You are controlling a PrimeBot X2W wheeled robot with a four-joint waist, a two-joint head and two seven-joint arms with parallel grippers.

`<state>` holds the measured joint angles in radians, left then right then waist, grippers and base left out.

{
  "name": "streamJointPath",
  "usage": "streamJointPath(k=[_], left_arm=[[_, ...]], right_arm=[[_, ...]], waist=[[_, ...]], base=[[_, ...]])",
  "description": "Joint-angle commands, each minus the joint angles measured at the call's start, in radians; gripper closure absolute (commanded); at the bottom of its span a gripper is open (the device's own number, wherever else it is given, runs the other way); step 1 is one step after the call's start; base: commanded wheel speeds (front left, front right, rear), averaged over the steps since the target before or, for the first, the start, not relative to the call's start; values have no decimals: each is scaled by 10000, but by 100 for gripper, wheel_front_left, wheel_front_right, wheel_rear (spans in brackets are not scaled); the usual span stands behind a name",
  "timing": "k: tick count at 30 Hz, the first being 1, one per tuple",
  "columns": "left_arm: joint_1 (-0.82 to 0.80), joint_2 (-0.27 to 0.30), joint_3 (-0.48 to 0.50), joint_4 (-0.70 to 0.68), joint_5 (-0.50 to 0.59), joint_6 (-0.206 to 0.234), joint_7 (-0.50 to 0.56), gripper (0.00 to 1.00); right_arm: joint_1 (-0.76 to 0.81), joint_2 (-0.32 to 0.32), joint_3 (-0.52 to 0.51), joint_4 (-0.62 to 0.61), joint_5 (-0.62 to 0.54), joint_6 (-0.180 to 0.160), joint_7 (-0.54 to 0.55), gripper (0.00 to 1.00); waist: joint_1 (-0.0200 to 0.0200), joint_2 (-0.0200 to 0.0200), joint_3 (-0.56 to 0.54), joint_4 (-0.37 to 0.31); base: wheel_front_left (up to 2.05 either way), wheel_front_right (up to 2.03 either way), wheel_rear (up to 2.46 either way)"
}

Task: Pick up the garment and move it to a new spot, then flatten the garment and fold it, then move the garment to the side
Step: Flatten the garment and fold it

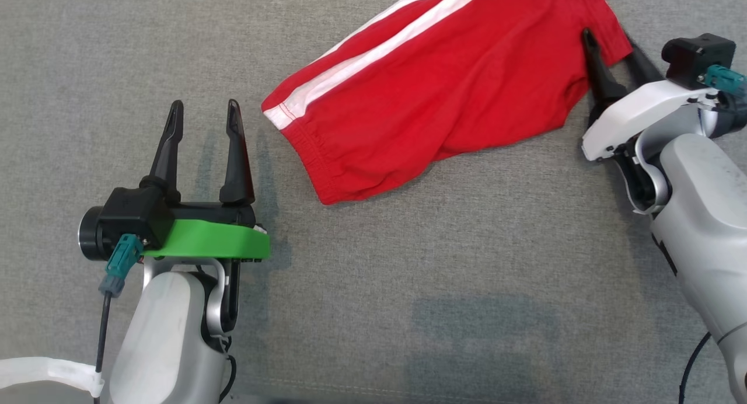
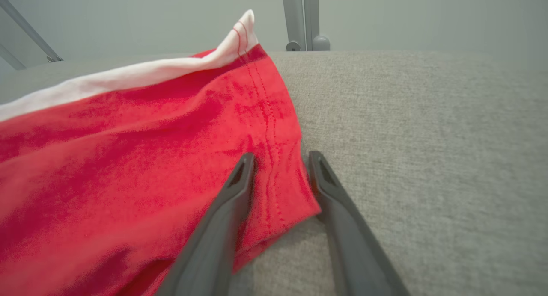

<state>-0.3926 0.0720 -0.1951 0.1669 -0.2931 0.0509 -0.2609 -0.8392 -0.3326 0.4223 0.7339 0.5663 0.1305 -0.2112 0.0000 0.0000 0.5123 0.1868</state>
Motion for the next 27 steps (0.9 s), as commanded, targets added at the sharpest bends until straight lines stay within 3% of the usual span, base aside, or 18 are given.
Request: streamJointPath(k=[1, 10, 13, 19, 27], left_arm=[[-121, -32, 58, -21, 127, -46, -26, 0], [113, -7, 336, 25, 318, -133, -26, 0], [215, 48, 403, 50, 371, -172, -27, 0], [409, 195, 538, 4, 409, -139, -25, 0], [502, 325, 512, -4, 388, -104, 33, 0]], right_arm=[[326, 174, 224, 234, 175, 1, 87, 100], [1367, 30, 267, -765, 1109, 0, -499, 100], [2135, -34, -220, -1445, 1070, -6, -536, 100], [4091, 535, -1822, -2994, 520, -6, -540, 100], [5041, 975, -2783, -3583, -113, -5, -544, 100]], waist=[[0, 0, -60, -101], [0, 0, -484, -724], [0, 0, -662, -933], [0, 0, -916, -1373], [0, 0, -1080, -1618]], base=[[0, 0, 0], [0, 0, 0], [0, 0, 0], [0, 0, 0], [0, 0, 0]])
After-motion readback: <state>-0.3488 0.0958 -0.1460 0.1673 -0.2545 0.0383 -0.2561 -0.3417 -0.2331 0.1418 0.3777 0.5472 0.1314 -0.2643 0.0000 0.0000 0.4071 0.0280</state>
